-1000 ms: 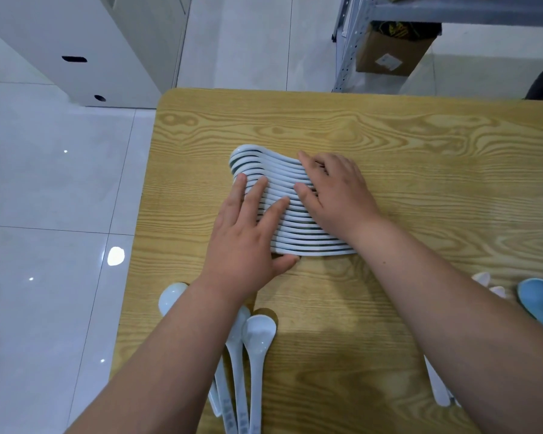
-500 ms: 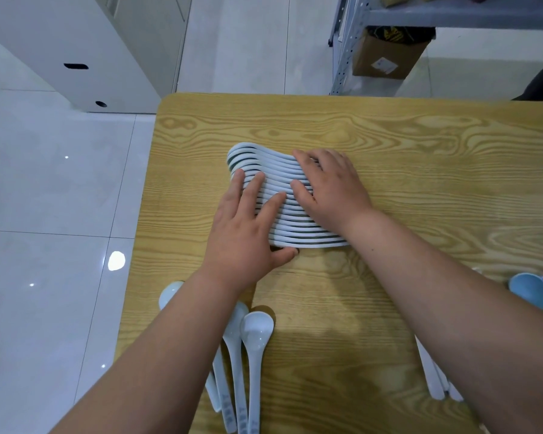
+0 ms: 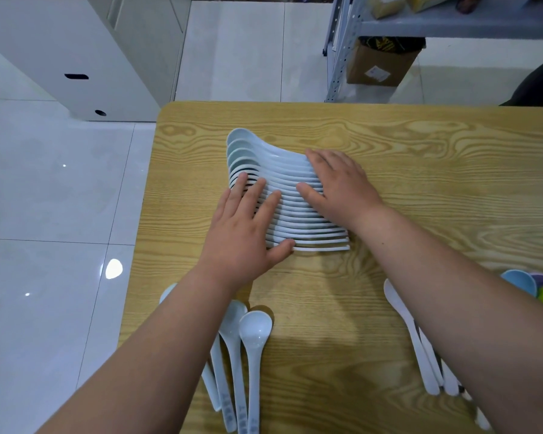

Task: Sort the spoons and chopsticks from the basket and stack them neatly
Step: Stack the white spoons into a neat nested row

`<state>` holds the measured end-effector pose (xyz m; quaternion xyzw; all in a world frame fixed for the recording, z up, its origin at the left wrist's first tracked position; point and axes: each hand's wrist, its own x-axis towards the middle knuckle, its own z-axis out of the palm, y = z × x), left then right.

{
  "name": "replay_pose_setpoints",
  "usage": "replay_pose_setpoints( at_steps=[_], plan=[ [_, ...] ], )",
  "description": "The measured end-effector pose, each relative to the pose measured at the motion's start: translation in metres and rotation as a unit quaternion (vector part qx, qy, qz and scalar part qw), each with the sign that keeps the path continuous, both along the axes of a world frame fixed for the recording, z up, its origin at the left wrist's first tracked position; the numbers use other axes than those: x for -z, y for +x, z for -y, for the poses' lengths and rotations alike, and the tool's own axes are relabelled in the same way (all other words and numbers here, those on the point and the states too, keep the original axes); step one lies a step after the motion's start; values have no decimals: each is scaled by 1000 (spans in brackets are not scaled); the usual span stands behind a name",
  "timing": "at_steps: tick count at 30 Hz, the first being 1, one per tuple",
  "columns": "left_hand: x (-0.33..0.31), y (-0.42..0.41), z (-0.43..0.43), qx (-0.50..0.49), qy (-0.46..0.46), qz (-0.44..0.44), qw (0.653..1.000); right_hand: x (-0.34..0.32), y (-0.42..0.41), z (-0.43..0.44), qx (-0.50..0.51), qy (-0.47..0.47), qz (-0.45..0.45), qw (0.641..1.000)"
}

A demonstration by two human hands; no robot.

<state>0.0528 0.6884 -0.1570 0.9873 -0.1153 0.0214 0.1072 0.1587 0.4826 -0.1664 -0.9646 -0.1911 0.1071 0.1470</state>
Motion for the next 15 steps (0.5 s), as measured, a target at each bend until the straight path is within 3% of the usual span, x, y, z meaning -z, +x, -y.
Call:
replay_pose_setpoints(
  at_steps=[7,10,15],
  plan=[
    [-13,0,-5,-11,-104,60,993,-12,-8,6,29,52,-16,998],
    [-30,-10,-8,-68,-178,45,981,-20,-22,9,34,77,-15,996],
    [-51,-56,-18,-97,-287,-17,953,-37,-87,-3,-9,184,96,978]
  ],
)
